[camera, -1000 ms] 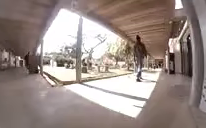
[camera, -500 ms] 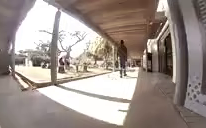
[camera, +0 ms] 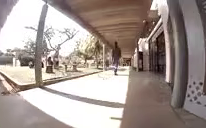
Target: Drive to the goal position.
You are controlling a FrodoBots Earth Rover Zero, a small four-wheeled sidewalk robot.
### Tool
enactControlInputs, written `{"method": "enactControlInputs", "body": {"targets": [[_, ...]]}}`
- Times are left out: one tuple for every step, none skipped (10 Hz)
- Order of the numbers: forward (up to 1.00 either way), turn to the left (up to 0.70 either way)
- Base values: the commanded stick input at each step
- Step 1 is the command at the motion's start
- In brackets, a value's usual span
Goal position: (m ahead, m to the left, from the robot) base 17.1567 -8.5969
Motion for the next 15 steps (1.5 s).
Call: {"method": "enactControlInputs", "body": {"targets": [[0.5,0.0],[0.5,0.0],[0.5,0.0],[0.5,0.0],[0.5,0.0],[0.5,0.0],[0.5,0.0],[0.5,0.0],[0.5,0.0],[0.5,0.0],[0.5,0.0],[0.5,-0.5],[0.5,-0.5],[0.5,-0.43],[0.5,-0.19]]}}
